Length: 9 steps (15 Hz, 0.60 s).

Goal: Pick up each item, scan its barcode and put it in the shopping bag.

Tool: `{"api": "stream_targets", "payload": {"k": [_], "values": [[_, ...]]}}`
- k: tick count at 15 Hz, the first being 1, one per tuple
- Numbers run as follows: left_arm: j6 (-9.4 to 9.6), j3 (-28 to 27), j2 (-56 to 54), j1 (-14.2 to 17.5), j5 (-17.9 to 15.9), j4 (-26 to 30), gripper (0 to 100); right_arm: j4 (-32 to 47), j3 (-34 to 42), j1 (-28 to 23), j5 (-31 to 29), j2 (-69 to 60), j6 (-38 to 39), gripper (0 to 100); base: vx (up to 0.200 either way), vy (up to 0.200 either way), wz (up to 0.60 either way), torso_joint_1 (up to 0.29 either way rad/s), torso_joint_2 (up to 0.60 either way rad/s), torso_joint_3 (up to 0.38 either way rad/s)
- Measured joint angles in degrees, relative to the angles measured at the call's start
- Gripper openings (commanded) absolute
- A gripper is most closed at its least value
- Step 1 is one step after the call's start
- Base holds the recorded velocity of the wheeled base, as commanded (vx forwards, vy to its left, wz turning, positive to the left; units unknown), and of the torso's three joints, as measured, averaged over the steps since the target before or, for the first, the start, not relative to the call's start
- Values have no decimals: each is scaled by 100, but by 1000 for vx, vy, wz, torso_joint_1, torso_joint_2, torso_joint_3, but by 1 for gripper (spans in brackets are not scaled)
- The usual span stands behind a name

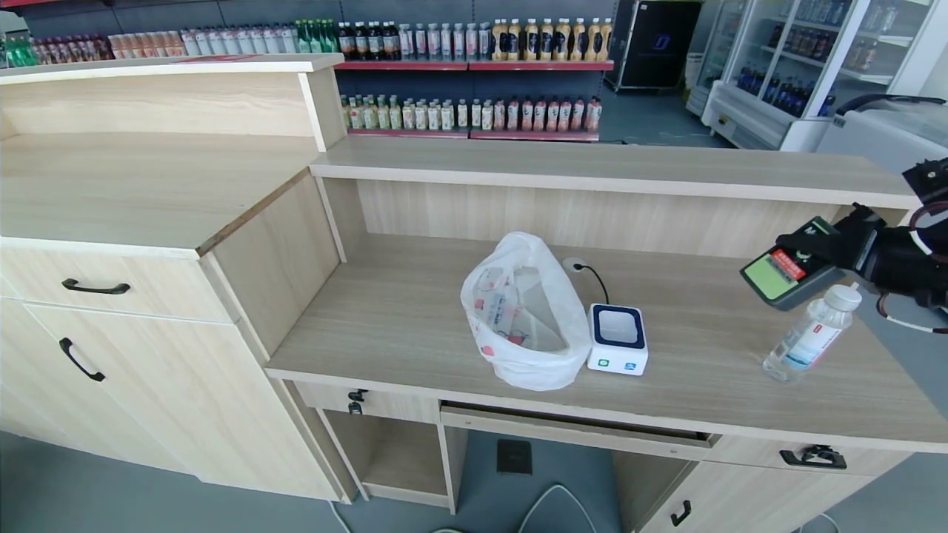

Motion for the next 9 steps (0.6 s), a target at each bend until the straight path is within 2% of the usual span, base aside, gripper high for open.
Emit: {"api": "stream_targets", "payload": {"k": [2, 6, 9], "values": [[0, 0, 0, 2, 0, 0, 100, -172, 256, -10, 28, 315, -707, 0, 0, 0, 0, 0, 0, 0], [0, 0, 0, 0, -2, 0, 100, -350, 335, -10, 137, 758, -696, 0, 0, 0, 0, 0, 0, 0], [-2, 0, 0, -2, 0, -2, 100, -340, 46, 17, 318, 975, -288, 0, 0, 0, 0, 0, 0, 0]]}}
